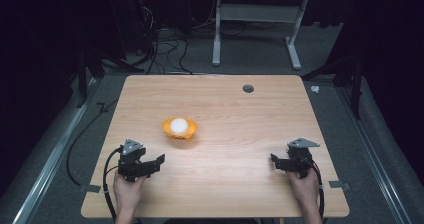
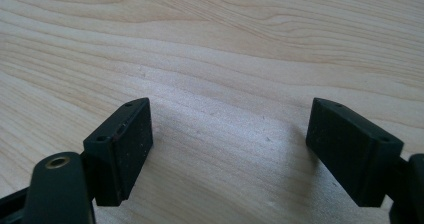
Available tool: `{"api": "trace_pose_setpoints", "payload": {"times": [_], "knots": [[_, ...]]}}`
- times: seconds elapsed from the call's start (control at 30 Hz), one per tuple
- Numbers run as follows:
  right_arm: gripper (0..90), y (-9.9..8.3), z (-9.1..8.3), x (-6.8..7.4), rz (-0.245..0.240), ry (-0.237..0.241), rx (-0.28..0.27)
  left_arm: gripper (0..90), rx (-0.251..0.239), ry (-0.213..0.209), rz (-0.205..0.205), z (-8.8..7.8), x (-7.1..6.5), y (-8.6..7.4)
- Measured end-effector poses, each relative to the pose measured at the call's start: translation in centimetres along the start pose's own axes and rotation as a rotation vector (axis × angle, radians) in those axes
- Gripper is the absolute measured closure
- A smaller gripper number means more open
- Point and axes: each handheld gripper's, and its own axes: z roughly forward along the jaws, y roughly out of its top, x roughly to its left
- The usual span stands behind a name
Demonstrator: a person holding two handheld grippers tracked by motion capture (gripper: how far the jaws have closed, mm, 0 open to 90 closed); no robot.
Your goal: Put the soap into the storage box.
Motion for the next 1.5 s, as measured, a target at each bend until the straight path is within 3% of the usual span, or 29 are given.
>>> {"api": "trace_pose_setpoints", "payload": {"times": [0.83,1.5], "knots": [[19.7,0.0,0.0,0.0,0.000,0.000,0.000,21.5,0.031,0.012,-0.050,0.9,1.1,-1.6],[19.7,0.0,0.0,0.0,0.000,0.000,0.000,22.0,0.042,0.066,-0.058,1.9,1.7,-2.6]]}}
